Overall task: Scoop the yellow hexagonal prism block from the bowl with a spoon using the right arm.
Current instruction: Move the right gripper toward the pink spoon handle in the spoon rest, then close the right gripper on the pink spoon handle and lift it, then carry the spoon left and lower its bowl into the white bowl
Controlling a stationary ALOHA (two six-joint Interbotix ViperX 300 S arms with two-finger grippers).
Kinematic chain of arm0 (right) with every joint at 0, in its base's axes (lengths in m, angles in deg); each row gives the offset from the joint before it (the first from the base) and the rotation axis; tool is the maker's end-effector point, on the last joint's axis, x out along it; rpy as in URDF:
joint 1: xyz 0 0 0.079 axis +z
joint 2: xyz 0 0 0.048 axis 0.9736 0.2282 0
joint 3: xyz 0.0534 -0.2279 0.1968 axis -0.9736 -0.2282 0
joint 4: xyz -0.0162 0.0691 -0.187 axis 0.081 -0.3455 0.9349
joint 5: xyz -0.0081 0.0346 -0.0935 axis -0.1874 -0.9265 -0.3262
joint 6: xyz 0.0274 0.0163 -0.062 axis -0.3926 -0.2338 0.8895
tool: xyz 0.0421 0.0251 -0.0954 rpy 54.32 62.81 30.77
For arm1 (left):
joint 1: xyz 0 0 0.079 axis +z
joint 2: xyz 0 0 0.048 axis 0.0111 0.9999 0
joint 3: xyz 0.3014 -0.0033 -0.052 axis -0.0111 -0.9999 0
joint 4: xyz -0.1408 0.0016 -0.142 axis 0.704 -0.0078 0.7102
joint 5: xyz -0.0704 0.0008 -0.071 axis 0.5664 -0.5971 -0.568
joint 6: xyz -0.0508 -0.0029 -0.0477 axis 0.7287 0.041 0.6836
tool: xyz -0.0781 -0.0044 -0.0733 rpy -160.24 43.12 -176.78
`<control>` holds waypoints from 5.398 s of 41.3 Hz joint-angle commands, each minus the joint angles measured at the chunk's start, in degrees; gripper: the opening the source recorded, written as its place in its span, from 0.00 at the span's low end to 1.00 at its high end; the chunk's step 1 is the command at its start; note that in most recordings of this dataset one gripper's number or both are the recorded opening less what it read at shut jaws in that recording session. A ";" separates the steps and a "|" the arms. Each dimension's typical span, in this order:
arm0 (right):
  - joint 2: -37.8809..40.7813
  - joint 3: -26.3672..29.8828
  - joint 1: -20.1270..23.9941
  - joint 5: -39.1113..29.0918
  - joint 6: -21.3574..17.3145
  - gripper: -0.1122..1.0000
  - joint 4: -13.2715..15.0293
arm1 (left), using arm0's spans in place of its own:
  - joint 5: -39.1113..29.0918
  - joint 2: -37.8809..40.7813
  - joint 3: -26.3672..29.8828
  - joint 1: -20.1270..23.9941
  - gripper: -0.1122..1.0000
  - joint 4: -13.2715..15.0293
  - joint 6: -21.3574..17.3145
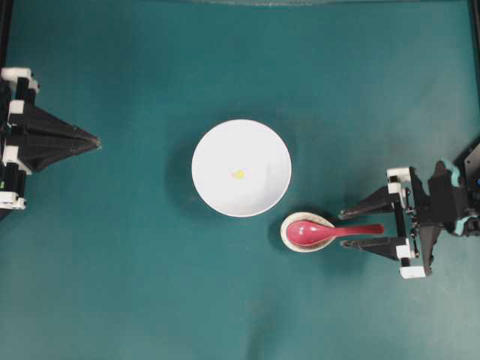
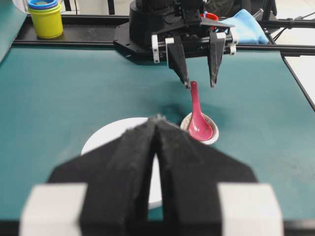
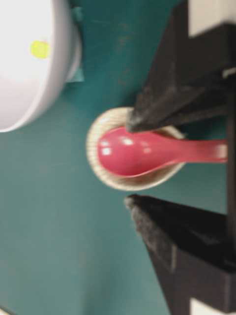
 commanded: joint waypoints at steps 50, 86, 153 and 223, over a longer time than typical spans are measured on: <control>7.21 0.88 1.76 -1.05 -2.90 0.61 -1.23 | 0.97 0.44 1.32 0.09 0.10 -0.18 0.18; 7.21 0.97 1.76 0.70 -2.90 0.44 -1.41 | 0.70 0.44 1.32 0.09 0.10 -0.09 0.18; -21.01 24.70 -32.96 -67.76 17.58 0.32 -0.53 | 3.87 1.23 1.23 0.09 0.10 -0.09 0.18; -3.25 41.31 -39.29 -91.76 12.22 0.32 4.66 | -5.27 -0.79 1.32 2.81 0.10 -0.44 -0.53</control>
